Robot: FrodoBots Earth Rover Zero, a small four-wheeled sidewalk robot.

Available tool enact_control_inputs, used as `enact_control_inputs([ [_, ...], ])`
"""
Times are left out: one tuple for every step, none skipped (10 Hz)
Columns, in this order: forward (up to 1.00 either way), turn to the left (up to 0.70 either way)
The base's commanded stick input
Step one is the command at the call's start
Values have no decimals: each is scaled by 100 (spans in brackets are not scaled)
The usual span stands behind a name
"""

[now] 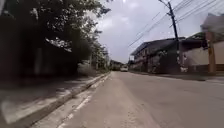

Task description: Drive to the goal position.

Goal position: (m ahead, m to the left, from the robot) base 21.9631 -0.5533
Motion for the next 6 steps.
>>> enact_control_inputs([
  [70,8],
  [70,3],
  [70,1],
  [70,0],
  [70,0],
  [70,0],
])
